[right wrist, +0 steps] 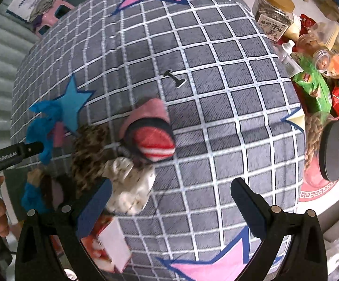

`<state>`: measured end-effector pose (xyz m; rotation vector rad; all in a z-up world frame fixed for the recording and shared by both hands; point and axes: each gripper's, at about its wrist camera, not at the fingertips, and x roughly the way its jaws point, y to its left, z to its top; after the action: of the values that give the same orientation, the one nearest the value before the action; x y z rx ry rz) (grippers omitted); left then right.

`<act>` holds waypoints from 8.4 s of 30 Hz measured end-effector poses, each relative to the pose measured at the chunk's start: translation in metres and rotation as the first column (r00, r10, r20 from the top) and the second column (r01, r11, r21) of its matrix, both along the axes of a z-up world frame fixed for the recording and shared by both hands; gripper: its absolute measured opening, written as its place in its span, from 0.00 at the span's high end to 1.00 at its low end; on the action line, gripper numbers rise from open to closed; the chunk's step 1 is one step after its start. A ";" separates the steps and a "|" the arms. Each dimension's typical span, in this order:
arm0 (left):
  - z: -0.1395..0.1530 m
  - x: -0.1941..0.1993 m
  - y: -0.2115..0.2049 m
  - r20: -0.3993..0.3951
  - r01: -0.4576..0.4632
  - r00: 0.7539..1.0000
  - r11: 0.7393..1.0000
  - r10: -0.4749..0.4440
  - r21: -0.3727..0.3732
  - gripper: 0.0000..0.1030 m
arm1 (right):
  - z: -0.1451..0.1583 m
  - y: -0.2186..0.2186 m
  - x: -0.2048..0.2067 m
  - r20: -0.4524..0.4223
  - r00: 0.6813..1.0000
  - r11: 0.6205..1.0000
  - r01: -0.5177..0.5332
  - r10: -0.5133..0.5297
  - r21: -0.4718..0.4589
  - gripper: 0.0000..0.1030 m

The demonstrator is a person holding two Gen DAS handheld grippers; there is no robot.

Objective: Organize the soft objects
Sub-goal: 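Grasp the blue tissue paper with the left tool while the right tool grasps the pink-and-red sock, then lift the blue tissue and sock in both tools toward the white box, then carry the blue tissue in the left tool while the right tool carries the sock over the box, then open the left tool to drop the tissue while the right tool drops the sock into the box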

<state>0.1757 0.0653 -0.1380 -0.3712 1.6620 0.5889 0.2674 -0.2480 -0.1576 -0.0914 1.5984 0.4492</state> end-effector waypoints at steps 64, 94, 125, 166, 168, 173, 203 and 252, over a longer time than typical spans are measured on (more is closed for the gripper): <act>0.116 -0.063 -0.071 0.290 0.280 0.922 0.959 -0.256 -0.042 0.78 | 0.050 0.007 -0.023 0.058 0.997 0.993 -0.059 0.053 0.107 0.60; 0.120 -0.103 -0.125 0.267 0.349 0.911 0.932 -0.313 -0.095 0.77 | -0.029 0.040 0.012 -0.005 0.996 0.995 -0.094 0.095 0.043 0.73; 0.178 -0.176 -0.056 0.346 0.236 0.910 0.972 -0.227 0.015 0.77 | 0.116 0.079 -0.092 0.104 0.967 0.944 -0.252 0.234 0.214 0.73; 0.189 -0.307 -0.002 0.406 0.108 0.907 0.994 -0.108 0.025 0.77 | 0.169 0.145 -0.247 0.164 0.912 0.886 -0.406 0.376 0.226 0.73; 0.187 -0.314 0.005 0.405 0.089 0.910 0.996 -0.091 0.024 0.78 | 0.169 0.153 -0.254 0.166 0.904 0.877 -0.424 0.394 0.225 0.73; 0.181 -0.334 0.021 0.396 0.034 0.917 0.999 -0.039 0.019 0.78 | 0.171 0.177 -0.272 0.160 0.886 0.856 -0.463 0.436 0.231 0.73; 0.144 -0.388 0.104 0.351 -0.222 0.913 0.975 0.208 0.000 0.78 | 0.164 0.300 -0.330 0.153 0.731 0.707 -0.682 0.665 0.186 0.73; 0.090 -0.318 0.151 0.276 -0.239 0.934 0.971 0.229 0.006 0.22 | 0.103 0.366 -0.276 0.104 0.777 0.766 -0.629 0.620 0.134 0.48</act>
<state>-0.1424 0.2163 -0.0476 -0.6006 1.3475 0.7128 -0.0087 0.1180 -0.0542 -0.5248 1.4423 1.0895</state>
